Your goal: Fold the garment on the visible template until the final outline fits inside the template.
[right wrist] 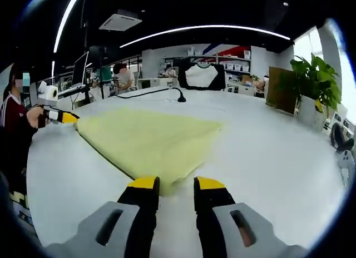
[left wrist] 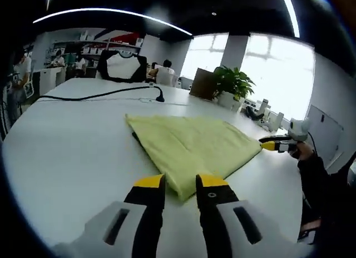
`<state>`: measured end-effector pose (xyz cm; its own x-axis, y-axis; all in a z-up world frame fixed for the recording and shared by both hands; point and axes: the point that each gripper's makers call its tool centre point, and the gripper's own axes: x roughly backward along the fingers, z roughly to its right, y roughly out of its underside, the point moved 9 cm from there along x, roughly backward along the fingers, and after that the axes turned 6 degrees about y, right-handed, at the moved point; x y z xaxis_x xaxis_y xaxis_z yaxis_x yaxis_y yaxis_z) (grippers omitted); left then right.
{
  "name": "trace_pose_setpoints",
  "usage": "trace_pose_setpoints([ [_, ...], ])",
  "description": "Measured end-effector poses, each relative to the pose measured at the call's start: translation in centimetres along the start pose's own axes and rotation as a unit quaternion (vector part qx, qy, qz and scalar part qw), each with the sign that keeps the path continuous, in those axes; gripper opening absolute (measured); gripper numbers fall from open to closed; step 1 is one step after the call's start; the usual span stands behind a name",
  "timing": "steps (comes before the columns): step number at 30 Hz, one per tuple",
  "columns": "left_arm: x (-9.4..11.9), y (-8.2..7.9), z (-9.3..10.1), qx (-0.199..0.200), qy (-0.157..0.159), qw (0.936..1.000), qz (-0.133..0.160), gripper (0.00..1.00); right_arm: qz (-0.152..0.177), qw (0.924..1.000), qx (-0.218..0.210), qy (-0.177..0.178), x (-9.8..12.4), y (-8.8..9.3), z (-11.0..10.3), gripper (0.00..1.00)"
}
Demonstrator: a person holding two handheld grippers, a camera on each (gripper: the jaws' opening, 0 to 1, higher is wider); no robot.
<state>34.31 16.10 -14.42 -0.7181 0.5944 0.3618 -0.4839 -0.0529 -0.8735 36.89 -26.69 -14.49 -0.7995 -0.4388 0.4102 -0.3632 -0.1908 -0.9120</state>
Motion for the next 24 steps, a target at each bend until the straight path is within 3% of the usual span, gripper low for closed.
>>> trace_pose_setpoints([
  [4,0.3,0.4,0.3,0.042,0.019,0.9988,0.012,0.17,-0.003,0.9998,-0.014,-0.013,0.0,0.0,-0.2,0.11],
  [6,0.6,0.4,0.1,0.014,0.011,0.9998,0.003,0.11,-0.001,0.9994,-0.008,-0.033,0.0,0.1,-0.5,0.05],
  [10,0.7,0.3,0.2,0.052,0.032,0.9980,0.014,0.04,0.001,0.9990,-0.026,-0.037,0.1,0.0,-0.3,0.02],
  [14,0.8,0.4,0.1,0.039,0.036,0.9986,0.003,0.03,0.004,0.9995,0.000,-0.033,0.3,-0.3,-0.3,0.01],
  [17,1.2,0.6,0.5,0.089,0.043,0.9950,-0.015,0.02,-0.005,0.9998,-0.012,-0.013,0.4,0.0,0.0,0.00],
  [18,1.3,0.5,0.6,0.061,0.037,0.9974,0.002,0.02,-0.007,0.9999,-0.015,0.002,0.5,0.2,0.3,0.00],
  [19,1.5,0.4,0.5,0.026,0.027,0.9993,-0.003,0.02,-0.006,0.9999,-0.015,0.001,0.6,0.2,0.3,0.00],
  [21,1.5,0.4,0.4,-0.001,0.012,0.9999,-0.004,0.01,-0.007,0.9998,-0.018,0.002,0.6,0.3,0.4,0.00],
  [24,1.4,0.7,0.5,0.019,0.022,0.9995,-0.010,0.01,-0.014,0.9997,0.011,0.020,0.5,0.2,0.3,0.00],
])
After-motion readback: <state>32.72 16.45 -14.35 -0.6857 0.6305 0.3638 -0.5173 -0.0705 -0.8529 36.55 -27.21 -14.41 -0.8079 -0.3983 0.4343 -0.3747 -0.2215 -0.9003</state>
